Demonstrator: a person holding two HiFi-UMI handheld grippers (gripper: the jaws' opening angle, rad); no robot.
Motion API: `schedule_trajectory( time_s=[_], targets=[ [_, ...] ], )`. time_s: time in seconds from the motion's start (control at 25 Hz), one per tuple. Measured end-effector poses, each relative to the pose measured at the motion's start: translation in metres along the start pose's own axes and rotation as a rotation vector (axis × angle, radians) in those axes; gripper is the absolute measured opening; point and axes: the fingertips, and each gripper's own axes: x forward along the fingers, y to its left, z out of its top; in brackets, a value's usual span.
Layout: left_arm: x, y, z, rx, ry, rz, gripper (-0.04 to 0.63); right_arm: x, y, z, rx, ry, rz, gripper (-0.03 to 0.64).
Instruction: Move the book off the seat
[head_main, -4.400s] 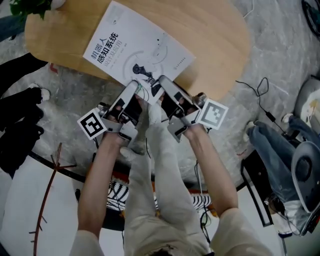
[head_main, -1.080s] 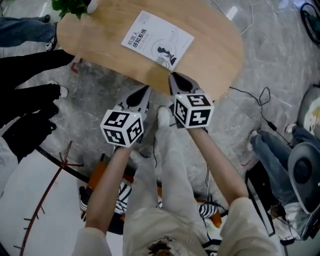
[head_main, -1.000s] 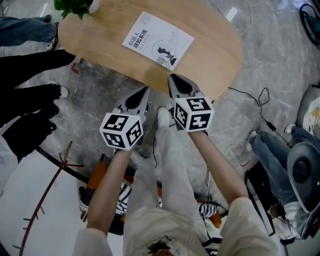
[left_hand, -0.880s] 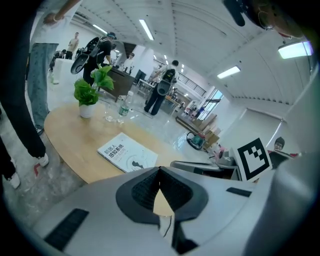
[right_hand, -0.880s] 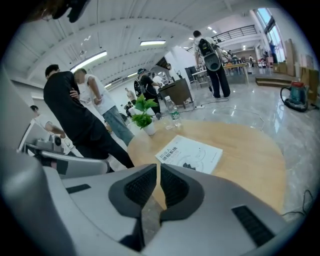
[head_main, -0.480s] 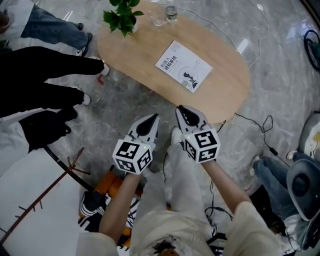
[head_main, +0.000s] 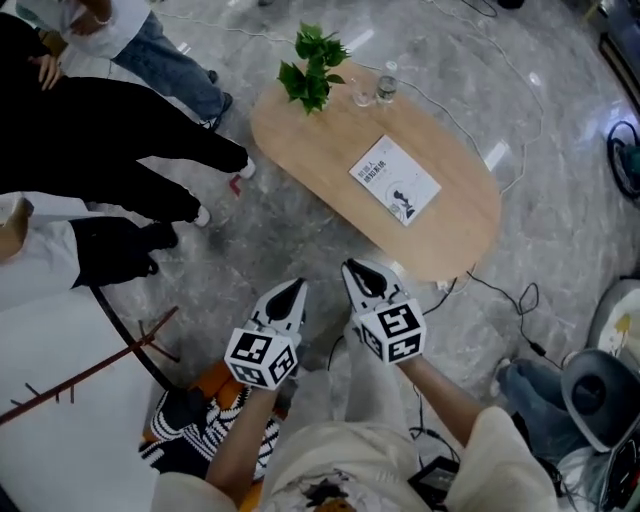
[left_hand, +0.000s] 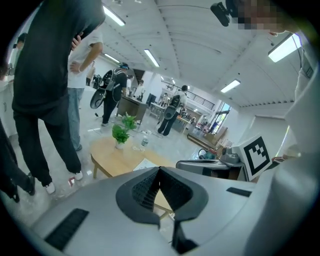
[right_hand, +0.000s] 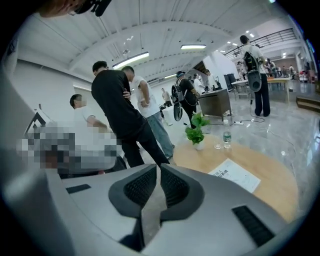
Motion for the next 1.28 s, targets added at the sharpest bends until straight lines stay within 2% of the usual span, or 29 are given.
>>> schedule_trajectory(
  time_s=[0.56,0.96,1.28],
  targets=[
    [-0.17,0.026,0.029,-0.065,-0.159,0.147,0.008,-0.025,0.176,0.063,-0.203,-0.033,0.181,0.029],
    [-0.269,0.029,0.016,-0.114,-0.237,0.236,0.008,-0.039,0.297,0.072,-0.29,-0.053,0.336,0.029],
    [-0.336,0.031,-0.006,-0.15,-0.296,0.315,0.009,-0.056,0.378,0.055,-0.393,-0.03,0.462,0.029]
  ],
)
